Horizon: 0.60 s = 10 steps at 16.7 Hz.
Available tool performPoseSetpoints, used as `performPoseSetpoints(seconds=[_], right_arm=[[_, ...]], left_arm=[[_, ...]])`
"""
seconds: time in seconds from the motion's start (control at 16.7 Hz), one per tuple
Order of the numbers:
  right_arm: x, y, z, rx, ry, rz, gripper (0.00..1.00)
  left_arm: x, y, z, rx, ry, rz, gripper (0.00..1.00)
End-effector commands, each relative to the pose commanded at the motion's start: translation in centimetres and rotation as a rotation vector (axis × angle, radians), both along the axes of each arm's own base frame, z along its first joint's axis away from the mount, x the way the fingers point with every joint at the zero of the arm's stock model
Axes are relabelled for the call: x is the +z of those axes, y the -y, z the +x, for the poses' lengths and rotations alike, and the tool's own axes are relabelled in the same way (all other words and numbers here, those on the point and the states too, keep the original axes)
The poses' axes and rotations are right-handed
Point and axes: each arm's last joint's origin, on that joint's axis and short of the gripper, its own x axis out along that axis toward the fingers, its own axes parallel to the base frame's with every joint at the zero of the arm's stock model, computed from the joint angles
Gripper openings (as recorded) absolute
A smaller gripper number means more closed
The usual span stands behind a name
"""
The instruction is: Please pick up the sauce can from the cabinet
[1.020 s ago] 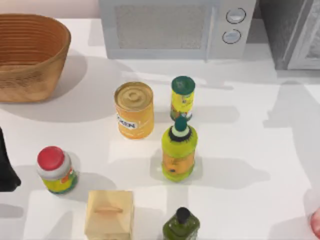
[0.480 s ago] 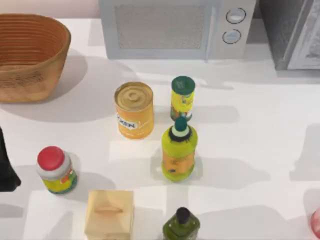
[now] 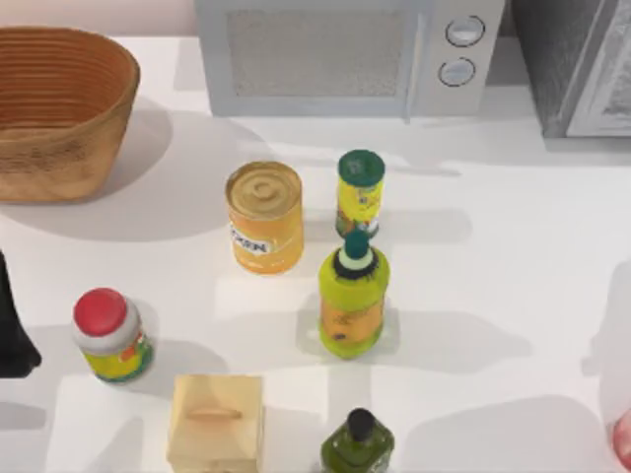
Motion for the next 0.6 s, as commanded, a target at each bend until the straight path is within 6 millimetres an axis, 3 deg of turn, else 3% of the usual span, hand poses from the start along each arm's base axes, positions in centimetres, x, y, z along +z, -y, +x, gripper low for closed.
performPoseSetpoints(seconds=[0.36,0.6], right_arm=[[0.5,0.0,0.3,0.035,0.004,0.003,0.0],[1.7,0.0,1.8,0.134,0.029,0.0,0.0]], left_arm=[[0.0,0.0,0.0,0.0,0.0,0.0,1.0],[0.0,0.0,0.0,0.0,0.0,0.0,1.0]])
